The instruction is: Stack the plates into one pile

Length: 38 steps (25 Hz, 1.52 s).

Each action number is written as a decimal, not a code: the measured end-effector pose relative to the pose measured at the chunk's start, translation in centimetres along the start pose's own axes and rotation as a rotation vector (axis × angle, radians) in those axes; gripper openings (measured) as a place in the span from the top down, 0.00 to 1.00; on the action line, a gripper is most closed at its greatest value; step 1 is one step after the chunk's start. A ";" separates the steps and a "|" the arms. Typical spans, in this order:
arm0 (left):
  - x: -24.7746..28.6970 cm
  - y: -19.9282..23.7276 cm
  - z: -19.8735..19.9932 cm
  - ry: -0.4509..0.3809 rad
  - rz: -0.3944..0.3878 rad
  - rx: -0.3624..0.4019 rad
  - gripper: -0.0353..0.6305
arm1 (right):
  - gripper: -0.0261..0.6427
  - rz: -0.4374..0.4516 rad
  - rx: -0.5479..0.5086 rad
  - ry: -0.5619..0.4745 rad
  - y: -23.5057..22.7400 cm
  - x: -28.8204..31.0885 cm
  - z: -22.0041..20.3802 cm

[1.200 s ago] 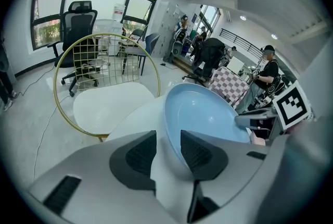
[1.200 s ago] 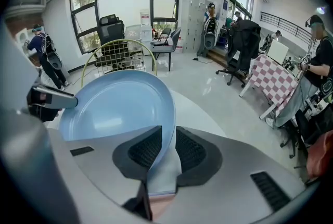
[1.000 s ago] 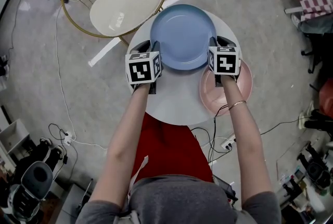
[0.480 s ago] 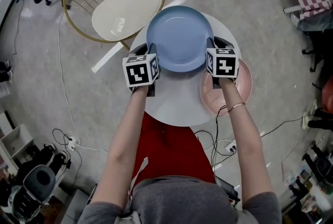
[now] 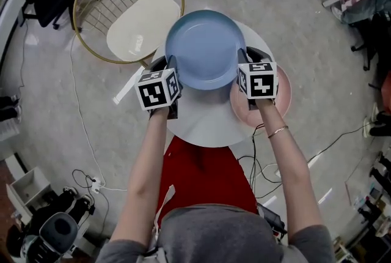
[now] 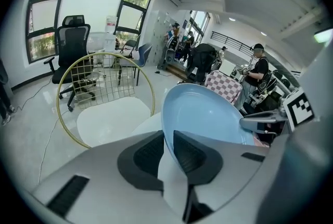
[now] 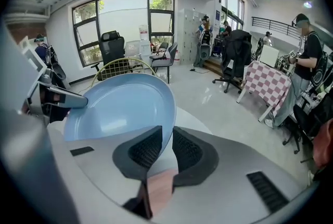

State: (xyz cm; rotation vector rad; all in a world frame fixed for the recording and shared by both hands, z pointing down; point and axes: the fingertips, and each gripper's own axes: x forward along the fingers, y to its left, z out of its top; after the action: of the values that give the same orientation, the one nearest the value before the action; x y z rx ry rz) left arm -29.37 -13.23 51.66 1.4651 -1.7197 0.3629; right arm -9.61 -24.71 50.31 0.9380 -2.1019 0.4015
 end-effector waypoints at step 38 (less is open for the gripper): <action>0.9 -23.2 -8.1 0.169 -0.329 0.565 0.85 | 0.85 -0.366 0.485 0.002 -11.3 -18.6 -21.0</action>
State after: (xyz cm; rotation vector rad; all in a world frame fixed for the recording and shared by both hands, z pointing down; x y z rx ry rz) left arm -4.86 -14.77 50.71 2.0167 -1.2613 0.8123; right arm 17.67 -11.70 49.30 1.5676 -1.8051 0.7341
